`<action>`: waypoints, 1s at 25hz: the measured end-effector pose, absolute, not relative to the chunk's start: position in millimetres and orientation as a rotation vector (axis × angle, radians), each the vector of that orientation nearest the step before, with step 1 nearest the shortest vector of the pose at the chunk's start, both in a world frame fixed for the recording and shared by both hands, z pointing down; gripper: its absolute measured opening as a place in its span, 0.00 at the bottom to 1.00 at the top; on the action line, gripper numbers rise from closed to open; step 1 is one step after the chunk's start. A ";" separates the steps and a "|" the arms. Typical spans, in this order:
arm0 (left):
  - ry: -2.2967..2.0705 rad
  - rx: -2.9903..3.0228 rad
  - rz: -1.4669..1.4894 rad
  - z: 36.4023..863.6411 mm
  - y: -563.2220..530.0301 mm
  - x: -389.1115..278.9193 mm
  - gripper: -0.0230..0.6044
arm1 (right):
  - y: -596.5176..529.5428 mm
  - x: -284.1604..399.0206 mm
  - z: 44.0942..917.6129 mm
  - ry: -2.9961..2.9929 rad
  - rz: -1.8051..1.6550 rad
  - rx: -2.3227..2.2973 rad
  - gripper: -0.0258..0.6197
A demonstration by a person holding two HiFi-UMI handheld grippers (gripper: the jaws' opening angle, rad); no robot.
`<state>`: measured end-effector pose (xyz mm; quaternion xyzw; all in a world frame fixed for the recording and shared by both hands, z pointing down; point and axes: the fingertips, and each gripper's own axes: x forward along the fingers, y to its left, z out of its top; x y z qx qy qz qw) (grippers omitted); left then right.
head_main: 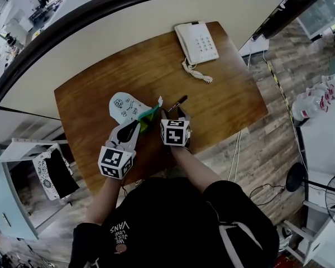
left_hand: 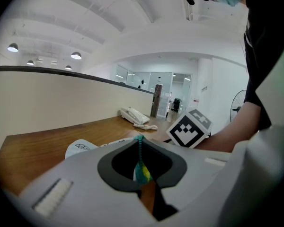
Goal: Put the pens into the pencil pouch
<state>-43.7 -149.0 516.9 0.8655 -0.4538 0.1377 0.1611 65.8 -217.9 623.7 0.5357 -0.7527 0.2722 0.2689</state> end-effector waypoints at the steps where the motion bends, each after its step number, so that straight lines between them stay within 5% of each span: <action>1: -1.303 2.465 0.395 516.8 -148.2 -45.8 0.08 | -219.4 64.2 626.1 -2.018 0.720 1.438 0.38; 7: -1.314 2.455 0.392 516.3 -144.4 -55.2 0.08 | -217.3 63.1 640.8 -1.931 0.648 1.380 0.38; 13: -1.302 2.454 0.375 516.9 -142.1 -60.1 0.08 | -212.3 71.1 642.4 -1.923 0.633 1.364 0.12; 25: -1.228 2.489 0.372 517.0 -139.9 -66.2 0.08 | -152.4 66.3 605.1 -2.046 0.672 1.344 0.11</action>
